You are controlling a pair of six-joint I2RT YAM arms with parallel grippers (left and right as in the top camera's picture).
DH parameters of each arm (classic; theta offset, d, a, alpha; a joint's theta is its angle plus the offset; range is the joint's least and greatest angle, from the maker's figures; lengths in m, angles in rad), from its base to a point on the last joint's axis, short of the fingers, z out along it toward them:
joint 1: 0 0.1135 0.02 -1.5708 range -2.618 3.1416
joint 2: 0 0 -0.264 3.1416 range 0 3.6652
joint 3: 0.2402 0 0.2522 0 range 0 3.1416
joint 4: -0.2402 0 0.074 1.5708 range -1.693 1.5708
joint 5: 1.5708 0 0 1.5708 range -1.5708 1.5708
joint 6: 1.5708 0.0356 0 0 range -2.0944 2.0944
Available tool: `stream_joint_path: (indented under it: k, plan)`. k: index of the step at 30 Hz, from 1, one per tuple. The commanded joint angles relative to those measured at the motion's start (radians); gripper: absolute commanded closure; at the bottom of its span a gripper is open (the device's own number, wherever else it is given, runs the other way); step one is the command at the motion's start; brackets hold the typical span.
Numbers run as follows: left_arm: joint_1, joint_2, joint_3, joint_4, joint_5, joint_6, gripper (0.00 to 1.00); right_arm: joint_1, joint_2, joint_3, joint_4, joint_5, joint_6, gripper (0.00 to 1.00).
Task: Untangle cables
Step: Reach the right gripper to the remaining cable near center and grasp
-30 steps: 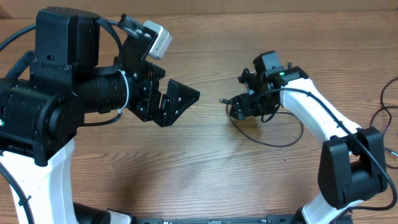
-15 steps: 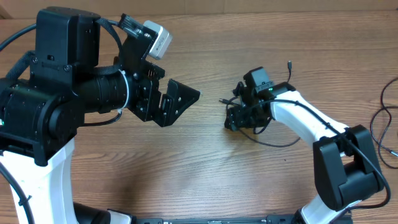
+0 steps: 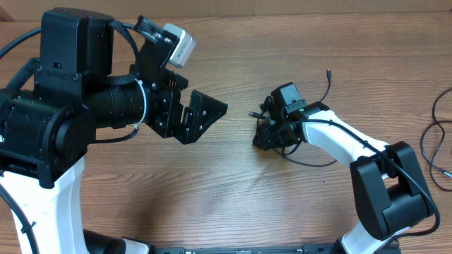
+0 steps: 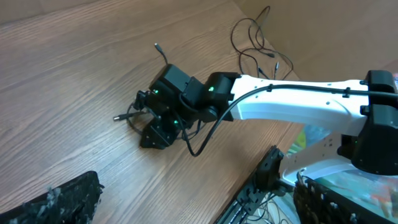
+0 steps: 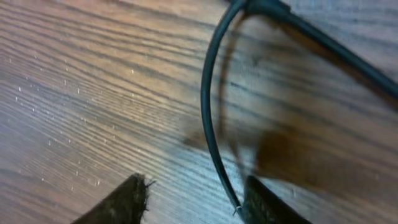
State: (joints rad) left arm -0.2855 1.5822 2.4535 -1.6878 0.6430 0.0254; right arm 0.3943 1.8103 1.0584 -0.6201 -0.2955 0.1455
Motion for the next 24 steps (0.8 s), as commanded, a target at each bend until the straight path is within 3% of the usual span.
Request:
stream_joint_path:
  k: [1, 4, 6, 7, 14, 24]
  plan:
    - [0.002, -0.013, 0.001, -0.002, 0.024, 0.013, 0.01, 0.005, 0.006, -0.012, 0.023, 0.007, 0.004, 0.49]
    - [0.002, -0.013, 0.001, -0.002, 0.024, 0.013, 0.01, 0.005, 0.027, -0.012, 0.033, 0.007, 0.004, 0.55]
    - [0.002, -0.013, 0.001, -0.002, 0.024, 0.013, 0.01, 0.005, 0.051, -0.012, 0.033, 0.007, 0.005, 0.77]
    - [0.002, -0.013, 0.001, -0.002, 0.024, 0.013, 0.01, 0.005, 0.062, -0.012, 0.032, 0.007, 0.005, 0.94]
    - [0.002, -0.013, 0.001, -0.002, 0.023, 0.021, 0.01, 0.002, 0.072, 0.028, 0.046, 0.005, 0.004, 0.96]
    - [0.002, -0.013, 0.001, -0.002, 0.019, 0.024, 0.0, -0.011, 0.026, 0.376, -0.16, 0.003, -0.019, 0.96]
